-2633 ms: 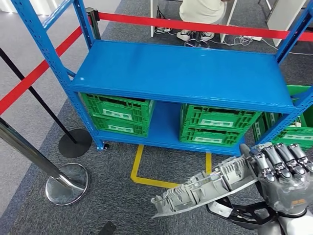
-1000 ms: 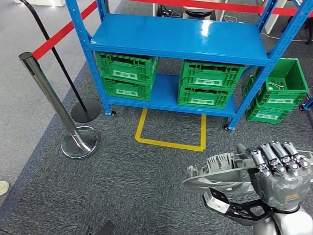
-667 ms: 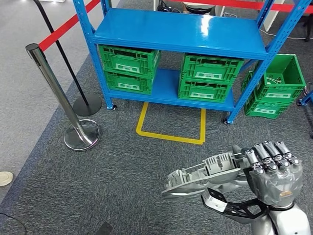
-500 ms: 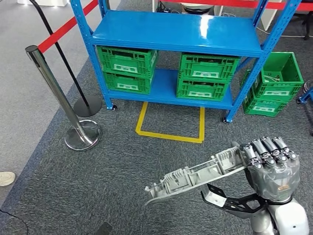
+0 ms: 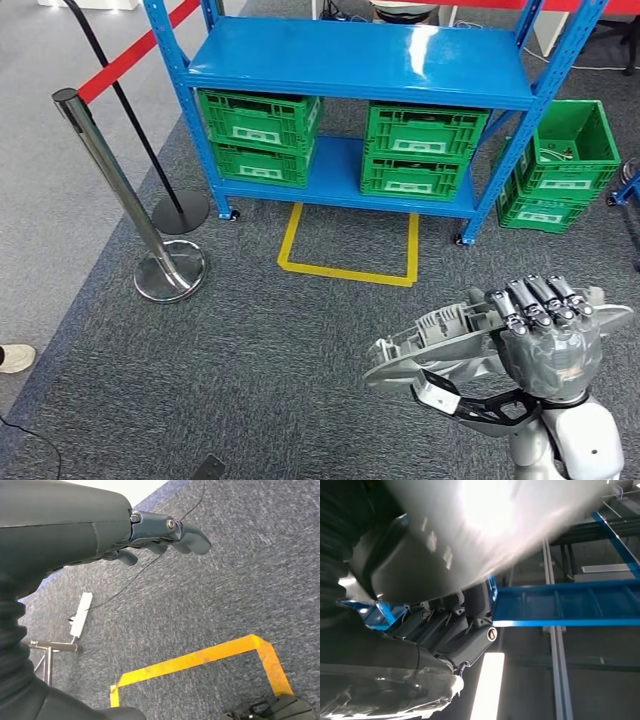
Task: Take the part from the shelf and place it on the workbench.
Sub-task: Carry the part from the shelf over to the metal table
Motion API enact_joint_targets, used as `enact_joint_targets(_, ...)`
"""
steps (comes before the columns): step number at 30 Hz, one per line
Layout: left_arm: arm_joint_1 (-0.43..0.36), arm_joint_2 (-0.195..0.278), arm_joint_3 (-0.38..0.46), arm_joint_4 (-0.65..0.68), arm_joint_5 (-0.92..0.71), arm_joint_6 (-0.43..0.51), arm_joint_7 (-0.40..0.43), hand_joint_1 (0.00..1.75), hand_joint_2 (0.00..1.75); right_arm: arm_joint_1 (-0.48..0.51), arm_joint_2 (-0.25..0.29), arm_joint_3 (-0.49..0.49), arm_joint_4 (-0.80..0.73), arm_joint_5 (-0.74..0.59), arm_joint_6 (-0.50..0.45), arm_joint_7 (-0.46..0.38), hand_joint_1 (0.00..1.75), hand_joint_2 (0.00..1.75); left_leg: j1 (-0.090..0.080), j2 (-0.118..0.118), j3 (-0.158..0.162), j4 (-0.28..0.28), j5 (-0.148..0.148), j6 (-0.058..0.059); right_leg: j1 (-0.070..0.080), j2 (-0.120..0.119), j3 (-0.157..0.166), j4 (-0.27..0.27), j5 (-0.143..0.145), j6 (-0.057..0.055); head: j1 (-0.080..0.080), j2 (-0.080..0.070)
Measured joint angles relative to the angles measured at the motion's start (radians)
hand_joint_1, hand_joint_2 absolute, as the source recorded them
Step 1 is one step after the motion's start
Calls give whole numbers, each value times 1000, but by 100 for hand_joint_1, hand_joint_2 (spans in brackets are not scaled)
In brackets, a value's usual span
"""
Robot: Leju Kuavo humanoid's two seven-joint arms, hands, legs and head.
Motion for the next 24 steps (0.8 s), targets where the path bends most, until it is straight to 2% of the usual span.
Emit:
enact_joint_targets(1, -1, 0, 0, 0, -1, -2, 0, 0, 175, -1, 0, -2, -3, 0, 0, 0, 175, 175, 4, -2, 4, -11, 6, 1, 0, 1, -10, 24, -21, 4, 2, 0)
enact_joint_targets(2, -2, 0, 0, 0, -2, -6, 1, 0, 175, -2, 0, -4, -5, -1, 0, 0, 175, 175, 9, -5, 6, -17, 11, -1, -3, 3, -31, 71, -53, 10, 3, 0)
enact_joint_targets(4, -4, 1, 0, 0, -5, -11, 4, 0, 175, 0, -1, -8, -7, -1, 0, 0, 175, 175, 12, -15, 0, -17, 16, -3, -11, 3, -84, 201, -125, 24, 5, 0)
enact_joint_targets(5, -4, 1, 0, 0, -6, -14, 6, 0, 175, 2, -1, -10, -7, -1, 0, 0, 175, 175, 14, -21, -5, -16, 18, -7, -16, 4, -102, 247, -143, 31, 5, 0)
enact_joint_targets(6, -4, 1, 0, 0, -6, -15, 7, 0, 175, 4, -1, -13, -7, -1, 0, 0, 175, 175, 18, -29, -10, -15, 22, -12, -22, 4, -104, 257, -141, 38, 5, 0)
enact_joint_targets(7, -5, 1, 0, 0, -6, -17, 7, 0, 175, 5, -1, -14, -7, -1, 0, 0, 175, 175, 23, -37, -16, -11, 25, -18, -29, 4, -85, 228, -121, 46, 5, 0)
enact_joint_targets(8, -5, 1, 0, 0, -6, -17, 8, 0, 175, 6, -1, -16, -7, -1, 0, 0, 175, 175, 29, -47, -25, -4, 28, -26, -37, 10, -49, 165, -91, 55, 5, 0)
enact_joint_targets(9, -6, 2, 0, 0, -6, -18, 8, 0, 175, 8, -1, -17, -7, -1, 0, 0, 175, 175, 33, -58, -35, 6, 30, -36, -42, 27, -16, 105, -71, 66, 6, 0)
enact_joint_targets(10, -6, 3, 0, 0, -6, -18, 8, 0, 175, 10, -1, -19, -8, -1, 0, 0, 175, 175, 36, -69, -46, 18, 31, -46, -46, 43, 8, 59, -56, 65, 8, 0)
enact_joint_targets(11, -6, 4, 0, 0, -6, -17, 8, 0, 175, 14, -2, -21, -9, -1, 0, 0, 175, 175, 37, -77, -55, 29, 34, -55, -48, 55, 19, 36, -51, 59, 7, 0)
enact_joint_targets(12, -5, 5, 0, 0, -6, -17, 8, 0, 175, 18, -2, -24, -10, -1, 0, 0, 175, 175, 36, -85, -61, 33, 37, -61, -46, 60, 17, 41, -55, 47, 5, 0)
enact_joint_targets(13, -3, 5, 1, 0, -7, -17, 8, 0, 175, 23, -2, -26, -11, -1, 0, 0, 175, 175, 36, -92, -65, 35, 42, -65, -44, 53, 14, 48, -52, 31, 2, 0)
enact_joint_targets(14, 0, 6, 1, 0, -7, -17, 8, 0, 175, 26, -3, -29, -11, -1, 0, 0, 175, 175, 38, -96, -68, 33, 47, -68, -43, 43, 10, 56, -50, 20, -3, 0)
enact_joint_targets(15, 2, 6, 1, 0, -7, -16, 8, 0, 175, 28, -3, -31, -12, 0, 0, 0, 175, 175, 37, -87, -75, 40, 41, -70, -42, 34, 8, 61, -46, 12, -6, 0)
enact_joint_targets(16, 3, 6, 1, 0, -6, -16, 8, 0, 175, 30, -3, -33, -12, 0, 0, 0, 175, 175, 35, -70, -88, 67, 21, -69, -40, 24, 3, 62, -42, 3, -10, 0)
enact_joint_targets(18, 2, 6, 1, 0, -6, -16, 8, 0, 175, 36, -2, -37, -15, 0, 0, 0, 175, 175, 26, -25, -136, 185, -57, -62, -33, 1, -3, 61, -34, -10, -17, 0)
enact_joint_targets(19, 0, 6, 1, 0, -6, -15, 8, 0, 175, 39, -2, -38, -16, 0, 0, -1, 175, 175, 23, -15, -163, 260, -98, -57, -29, -12, -7, 61, -32, -14, -18, 0)
enact_joint_targets(20, 0, 7, 1, 0, -6, -15, 8, 0, 175, 42, -2, -39, -17, 0, 0, -1, 175, 175, 20, -11, -181, 319, -126, -52, -24, -26, -10, 61, -31, -16, -18, 0)
enact_joint_targets(21, 0, 7, 1, 0, -5, -15, 8, 0, 175, 43, -3, -39, -17, 0, 0, -1, 175, 175, 17, -10, -181, 346, -136, -45, -20, -40, -13, 61, -30, -17, -18, 0)
enact_joint_targets(22, 1, 7, 1, 0, -5, -15, 8, 0, 175, 44, -2, -40, -17, 0, 0, -1, 175, 175, 13, -7, -164, 336, -131, -38, -17, -53, -14, 61, -30, -18, -18, 0)
enact_joint_targets(23, 1, 7, 1, 0, -5, -15, 8, 0, 175, 45, -3, -41, -17, 0, 0, -1, 175, 175, 7, 0, -130, 293, -113, -29, -15, -66, -14, 61, -30, -18, -18, 0)
enact_joint_targets(24, 1, 7, 1, 0, -5, -15, 8, 0, 175, 45, -2, -42, -17, 0, 0, -1, 175, 175, 0, 20, -87, 231, -95, -20, -13, -78, -13, 61, -31, -17, -18, 0)
